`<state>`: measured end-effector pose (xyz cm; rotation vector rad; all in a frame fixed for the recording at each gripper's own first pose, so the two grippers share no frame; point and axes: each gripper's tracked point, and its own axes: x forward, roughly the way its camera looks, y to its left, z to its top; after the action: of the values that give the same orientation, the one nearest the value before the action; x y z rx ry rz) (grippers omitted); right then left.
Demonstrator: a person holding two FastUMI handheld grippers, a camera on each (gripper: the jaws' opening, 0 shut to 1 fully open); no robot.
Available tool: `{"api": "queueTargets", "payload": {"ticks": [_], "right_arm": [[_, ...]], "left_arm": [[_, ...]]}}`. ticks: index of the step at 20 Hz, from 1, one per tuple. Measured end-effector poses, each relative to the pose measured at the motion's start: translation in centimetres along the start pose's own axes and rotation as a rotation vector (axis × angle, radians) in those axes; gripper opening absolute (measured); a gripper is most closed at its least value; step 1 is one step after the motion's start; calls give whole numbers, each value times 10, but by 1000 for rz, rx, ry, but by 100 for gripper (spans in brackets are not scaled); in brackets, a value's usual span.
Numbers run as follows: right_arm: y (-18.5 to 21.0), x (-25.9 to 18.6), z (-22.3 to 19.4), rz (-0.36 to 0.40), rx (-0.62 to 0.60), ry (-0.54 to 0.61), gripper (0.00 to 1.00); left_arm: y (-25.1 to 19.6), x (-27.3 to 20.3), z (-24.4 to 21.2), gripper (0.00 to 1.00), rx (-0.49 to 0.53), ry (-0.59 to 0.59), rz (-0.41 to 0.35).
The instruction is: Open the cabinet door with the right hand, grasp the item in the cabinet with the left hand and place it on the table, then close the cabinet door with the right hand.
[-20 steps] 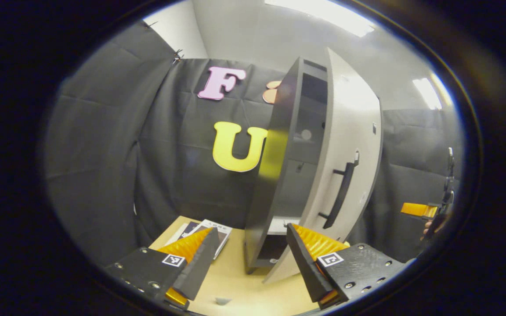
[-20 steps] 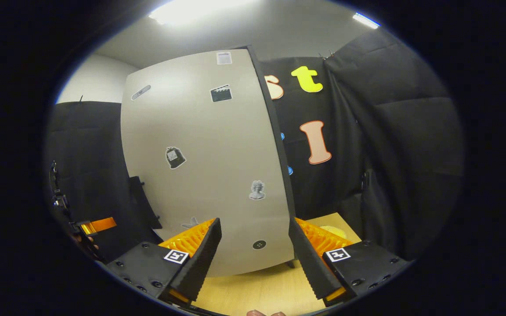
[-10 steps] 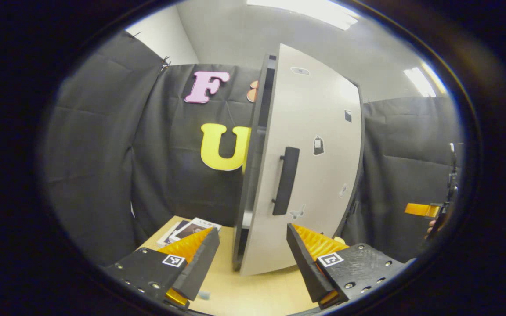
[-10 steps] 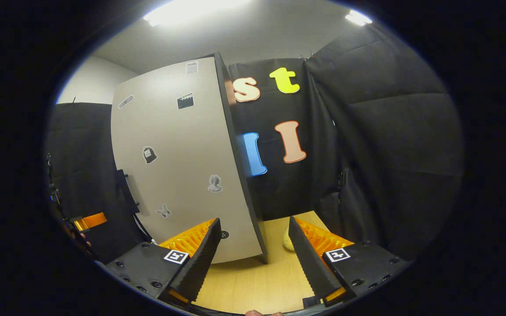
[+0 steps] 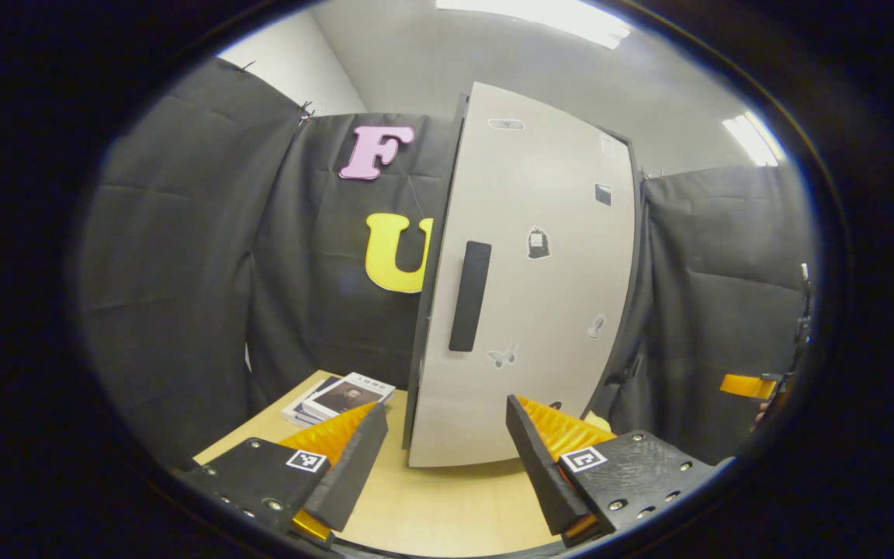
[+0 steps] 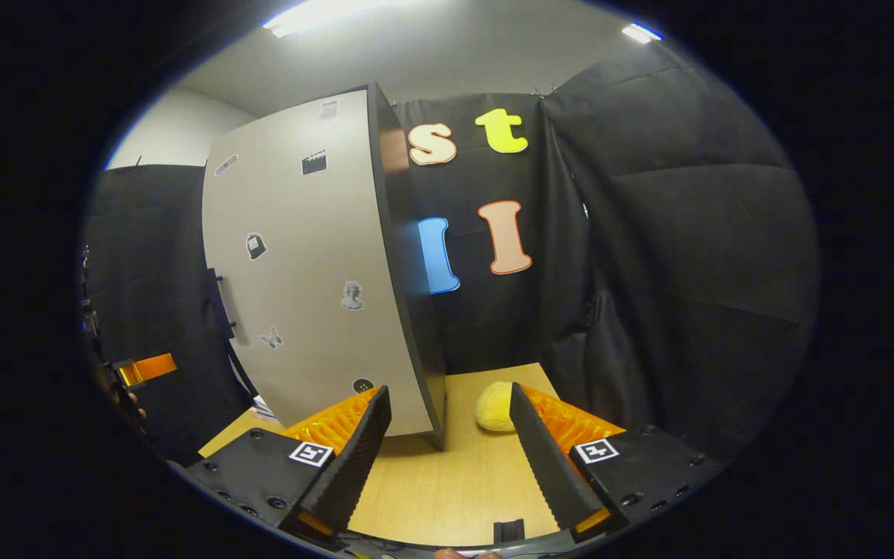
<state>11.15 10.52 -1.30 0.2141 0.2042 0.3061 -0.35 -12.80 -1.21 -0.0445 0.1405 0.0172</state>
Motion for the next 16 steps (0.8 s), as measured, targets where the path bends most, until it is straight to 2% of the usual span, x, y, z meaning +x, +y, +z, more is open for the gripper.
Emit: {"api": "queueTargets", "payload": {"ticks": [9,16], "right_arm": [[50,50,-5,100,-12,13,97],[87,65,5,118,5,17,97]], "left_arm": [[44,-6,6,91,6,-3,88],[64,0,12,92,-27,-33,59]]}}
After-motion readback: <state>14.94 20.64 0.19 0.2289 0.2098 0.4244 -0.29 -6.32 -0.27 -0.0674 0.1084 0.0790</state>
